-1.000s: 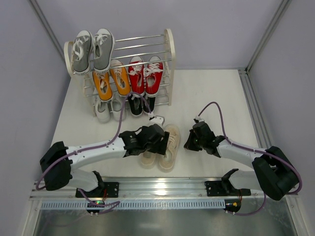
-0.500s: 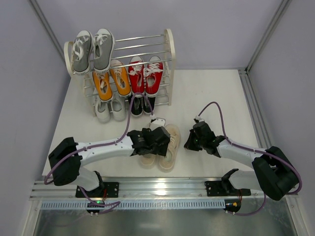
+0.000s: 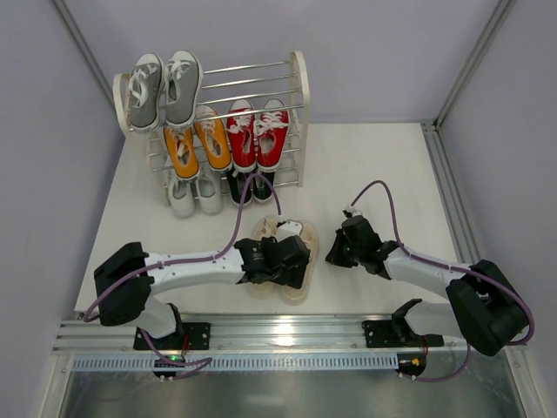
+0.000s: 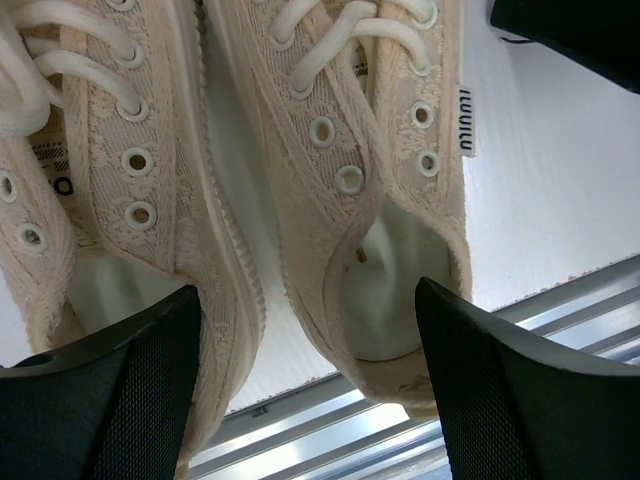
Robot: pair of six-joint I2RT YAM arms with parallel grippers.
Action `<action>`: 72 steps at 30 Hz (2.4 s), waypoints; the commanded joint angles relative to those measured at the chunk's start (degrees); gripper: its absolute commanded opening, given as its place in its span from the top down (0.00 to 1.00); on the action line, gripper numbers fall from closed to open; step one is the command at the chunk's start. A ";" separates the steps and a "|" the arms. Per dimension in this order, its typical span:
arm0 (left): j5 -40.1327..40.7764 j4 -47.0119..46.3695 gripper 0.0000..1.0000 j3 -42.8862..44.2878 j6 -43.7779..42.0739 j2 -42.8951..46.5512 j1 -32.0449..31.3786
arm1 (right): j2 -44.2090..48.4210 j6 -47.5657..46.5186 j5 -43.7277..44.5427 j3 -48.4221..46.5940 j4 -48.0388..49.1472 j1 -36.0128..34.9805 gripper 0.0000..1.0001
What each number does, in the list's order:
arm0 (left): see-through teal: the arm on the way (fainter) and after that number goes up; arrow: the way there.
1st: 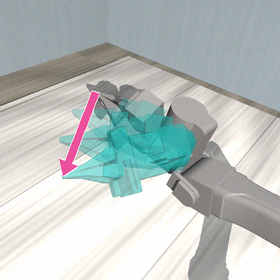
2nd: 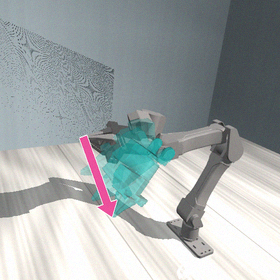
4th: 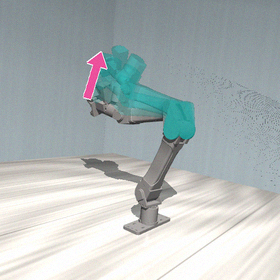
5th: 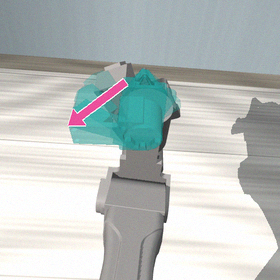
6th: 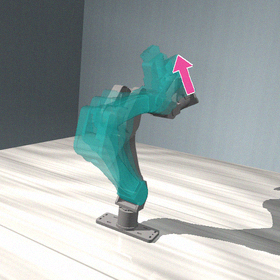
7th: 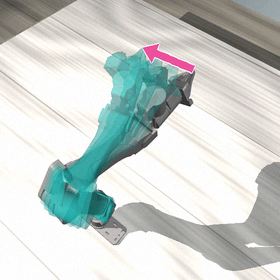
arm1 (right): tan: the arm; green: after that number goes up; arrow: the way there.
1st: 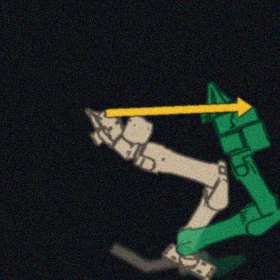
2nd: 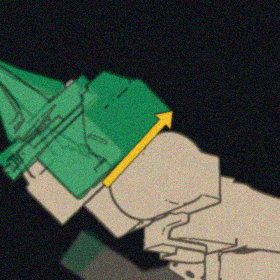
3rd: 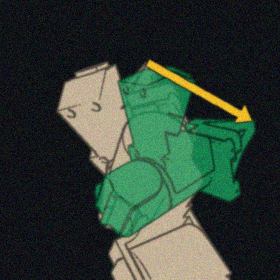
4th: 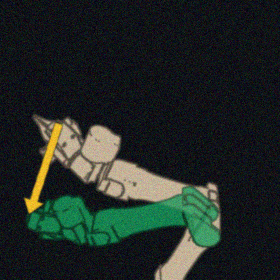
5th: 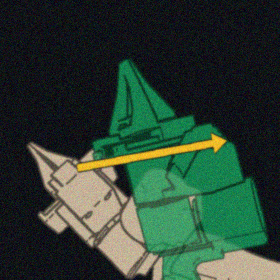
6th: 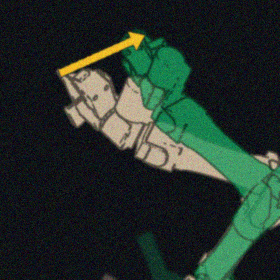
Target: Place and organize the shoes onto the shoe shelf
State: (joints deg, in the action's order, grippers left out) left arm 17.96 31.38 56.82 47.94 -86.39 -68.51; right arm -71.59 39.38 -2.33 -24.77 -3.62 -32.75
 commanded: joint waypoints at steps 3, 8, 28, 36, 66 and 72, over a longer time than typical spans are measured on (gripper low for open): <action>2.87 -3.25 0.21 -1.35 1.54 -1.68 0.65 | 0.14 -1.41 0.83 1.48 -1.57 0.32 0.96; 3.92 -9.30 0.51 -5.39 0.58 -0.01 3.73 | 0.31 -1.41 0.75 1.40 -1.65 0.32 0.96; 6.65 -22.84 0.57 -4.96 -4.70 -7.48 7.87 | 1.54 -1.84 0.48 1.92 -1.83 0.32 0.96; 6.83 -22.68 1.00 -6.36 -5.40 -2.74 7.52 | 3.04 -2.28 0.66 2.36 -2.36 0.41 0.96; 16.94 13.35 1.00 81.54 -37.04 -8.67 16.46 | 13.49 -5.62 2.06 2.19 -9.03 0.85 0.96; 14.74 9.07 1.00 89.96 -38.54 -14.94 26.92 | 15.25 -6.85 2.06 0.96 -11.41 1.11 0.96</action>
State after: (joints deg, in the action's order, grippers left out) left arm 34.59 47.62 142.41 12.29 -101.86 -44.56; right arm -57.34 34.26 -1.08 -22.17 -13.32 -32.01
